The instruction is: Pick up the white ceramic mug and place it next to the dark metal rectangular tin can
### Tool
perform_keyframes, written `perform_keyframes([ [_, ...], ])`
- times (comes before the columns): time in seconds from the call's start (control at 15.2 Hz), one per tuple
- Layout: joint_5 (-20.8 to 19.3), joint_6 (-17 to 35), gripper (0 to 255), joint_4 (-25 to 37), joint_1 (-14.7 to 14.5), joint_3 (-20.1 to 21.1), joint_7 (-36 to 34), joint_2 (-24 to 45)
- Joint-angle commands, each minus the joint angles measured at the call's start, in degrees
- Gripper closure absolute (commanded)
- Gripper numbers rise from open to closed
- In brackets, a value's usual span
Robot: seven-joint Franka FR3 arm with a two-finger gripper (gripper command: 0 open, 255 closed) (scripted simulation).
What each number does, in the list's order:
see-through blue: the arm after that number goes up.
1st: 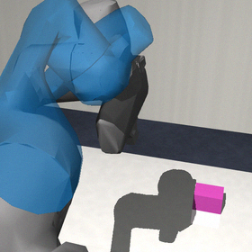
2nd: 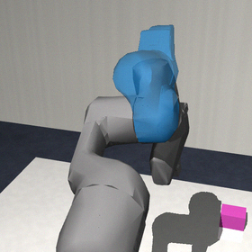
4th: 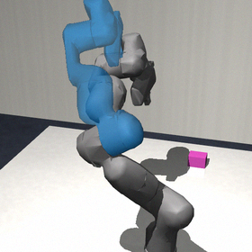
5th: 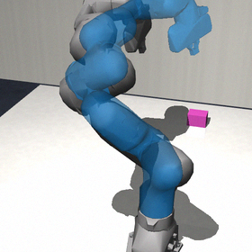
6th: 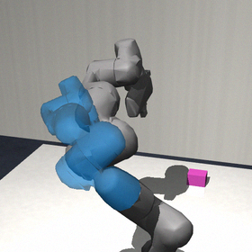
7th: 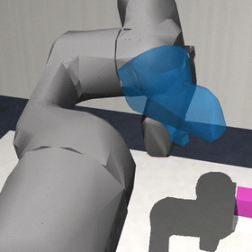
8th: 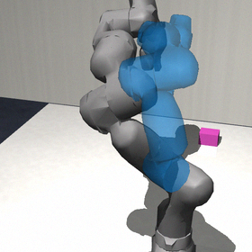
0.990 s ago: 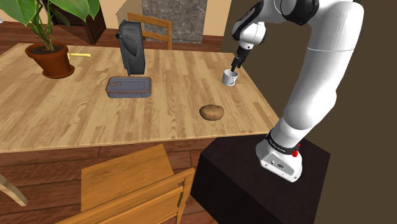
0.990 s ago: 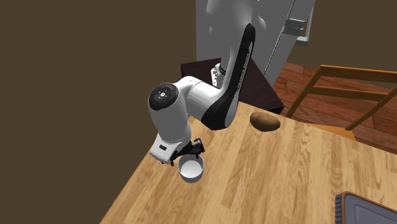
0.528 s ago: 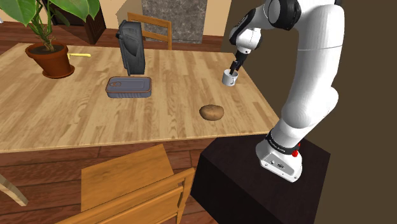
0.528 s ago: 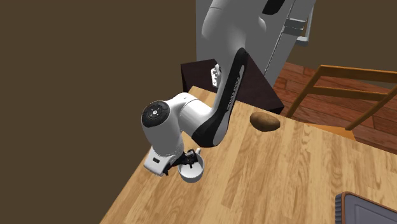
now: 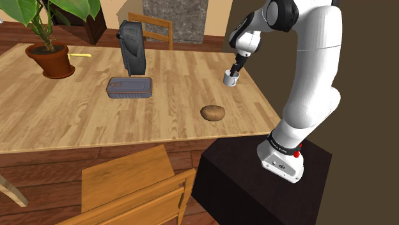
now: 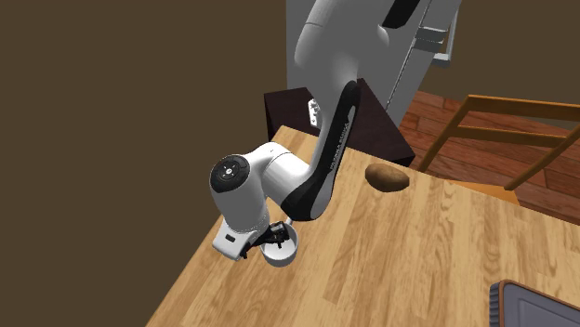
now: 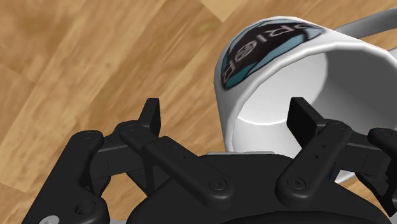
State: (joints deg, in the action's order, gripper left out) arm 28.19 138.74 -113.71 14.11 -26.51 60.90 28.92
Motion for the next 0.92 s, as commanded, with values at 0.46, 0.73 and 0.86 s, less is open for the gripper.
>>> perform_keyframes([
  [0.46, 0.0, 0.0, 255, 0.0, 0.0, 0.0, 0.0, 0.0],
  [0.73, 0.0, 0.0, 255, 0.0, 0.0, 0.0, 0.0, 0.0],
  [0.86, -0.9, -1.0, 255, 0.0, -0.4, -0.6, -0.7, -1.1],
])
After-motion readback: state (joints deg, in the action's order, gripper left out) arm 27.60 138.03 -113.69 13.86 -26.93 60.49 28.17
